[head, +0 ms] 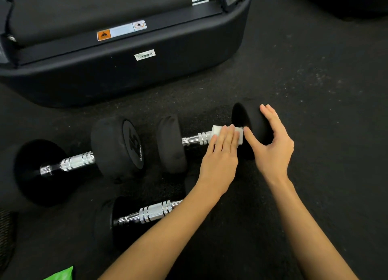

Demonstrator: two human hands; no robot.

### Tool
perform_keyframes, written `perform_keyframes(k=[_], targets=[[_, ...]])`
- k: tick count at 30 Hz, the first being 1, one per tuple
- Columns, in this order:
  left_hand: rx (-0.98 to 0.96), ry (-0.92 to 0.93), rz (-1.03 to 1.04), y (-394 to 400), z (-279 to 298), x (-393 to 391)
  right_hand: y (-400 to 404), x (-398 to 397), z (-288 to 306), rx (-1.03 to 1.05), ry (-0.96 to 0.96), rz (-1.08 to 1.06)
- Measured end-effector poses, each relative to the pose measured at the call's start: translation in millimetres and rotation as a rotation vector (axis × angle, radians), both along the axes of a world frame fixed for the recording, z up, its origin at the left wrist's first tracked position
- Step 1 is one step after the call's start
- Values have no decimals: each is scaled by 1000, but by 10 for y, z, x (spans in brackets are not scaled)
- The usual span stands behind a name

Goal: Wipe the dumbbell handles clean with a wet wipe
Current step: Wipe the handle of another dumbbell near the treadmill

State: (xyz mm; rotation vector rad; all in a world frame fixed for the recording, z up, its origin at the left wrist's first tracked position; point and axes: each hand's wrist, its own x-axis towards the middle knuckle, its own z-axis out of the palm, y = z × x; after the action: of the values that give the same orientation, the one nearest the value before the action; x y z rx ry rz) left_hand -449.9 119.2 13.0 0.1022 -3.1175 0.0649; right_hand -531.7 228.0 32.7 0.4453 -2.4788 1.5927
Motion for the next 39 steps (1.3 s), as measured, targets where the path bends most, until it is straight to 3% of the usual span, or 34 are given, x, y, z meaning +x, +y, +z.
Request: perform_keyframes(k=[5,12,16,21,25,31,36,39], targets=[[33,-74,82,-11,210,-245,-14,-6,10,5,-1,-7],[38,31,48,117,-16,6,6,17,-15,-17,-7,-1],[104,-81,44,-35,189,-176,-3,-8,-10,8,4,-6],[92,5,18,-82,162,-58,17,-12,-4,21,0,5],[207,91,73,-117,165,-219,19,15,-40,3,8,-6],[496,-184,233,-296,442,-575,18,0,-7,8,-6,7],[601,129,158,-248,362,-259,25,10,-5,2,-16,6],[578,170,159,-272,295,-216,53,38,-10,-11,-12,13]])
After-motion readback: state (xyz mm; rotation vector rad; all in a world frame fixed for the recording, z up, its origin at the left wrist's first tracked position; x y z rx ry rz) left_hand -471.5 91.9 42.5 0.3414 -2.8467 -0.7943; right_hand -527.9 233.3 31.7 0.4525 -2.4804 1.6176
